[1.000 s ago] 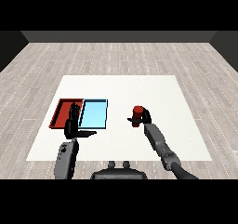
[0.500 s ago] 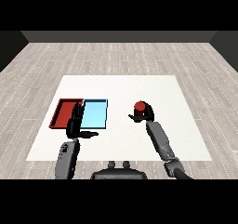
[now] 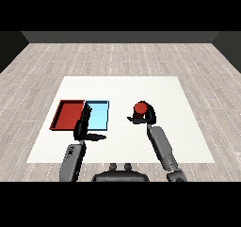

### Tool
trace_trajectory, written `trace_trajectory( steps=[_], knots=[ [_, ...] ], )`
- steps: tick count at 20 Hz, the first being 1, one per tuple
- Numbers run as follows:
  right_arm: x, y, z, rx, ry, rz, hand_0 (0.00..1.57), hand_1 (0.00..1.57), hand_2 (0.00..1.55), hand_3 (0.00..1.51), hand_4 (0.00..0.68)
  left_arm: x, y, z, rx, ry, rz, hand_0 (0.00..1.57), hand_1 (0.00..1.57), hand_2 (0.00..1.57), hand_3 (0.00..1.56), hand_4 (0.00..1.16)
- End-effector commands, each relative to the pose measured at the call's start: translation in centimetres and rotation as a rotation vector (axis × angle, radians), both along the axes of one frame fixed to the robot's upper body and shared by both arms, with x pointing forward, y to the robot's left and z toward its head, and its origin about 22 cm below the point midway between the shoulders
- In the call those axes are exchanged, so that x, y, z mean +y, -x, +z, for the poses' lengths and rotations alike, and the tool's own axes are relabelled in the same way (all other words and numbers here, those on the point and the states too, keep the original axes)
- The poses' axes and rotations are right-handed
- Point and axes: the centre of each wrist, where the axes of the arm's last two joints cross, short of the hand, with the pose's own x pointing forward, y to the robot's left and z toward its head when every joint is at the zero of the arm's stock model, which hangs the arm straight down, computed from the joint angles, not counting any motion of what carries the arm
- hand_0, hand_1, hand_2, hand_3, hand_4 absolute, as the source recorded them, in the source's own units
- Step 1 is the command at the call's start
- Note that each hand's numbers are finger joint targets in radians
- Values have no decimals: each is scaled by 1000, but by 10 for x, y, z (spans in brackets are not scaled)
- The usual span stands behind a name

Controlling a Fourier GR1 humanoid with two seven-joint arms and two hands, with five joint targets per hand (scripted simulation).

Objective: Pick the red can and put it in the red box

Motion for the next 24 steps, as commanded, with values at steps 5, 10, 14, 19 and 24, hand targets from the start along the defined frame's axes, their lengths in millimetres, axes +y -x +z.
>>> trace_trajectory(
  steps=[5, 10, 14, 19, 24],
  knots=[
    [79, 48, 4, -9, -26, -2, 1445, 1445, 1432, 1387, 651, -44, -3, 9, 39, 8, -27, 0, 0, 0, 0, 0],
    [65, 17, 16, -37, -53, -5, 1451, 1451, 1425, 1380, 650, -48, -35, 3, 96, 12, -90, 0, 0, 0, 0, 0],
    [66, 20, 13, -30, -76, 11, 1453, 1453, 1447, 1398, 661, -71, -5, -15, 122, 4, -114, 0, 0, 0, 0, 0],
    [80, 23, 19, -22, -63, 12, 1457, 1457, 1450, 1391, 632, -77, -28, -36, 182, -9, -121, 0, 0, 0, 0, 0],
    [74, 25, 21, -41, -58, 24, 1458, 1458, 1443, 1381, 639, -87, -17, -35, 176, 26, -147, 0, 0, 0, 0, 0]
  ],
)
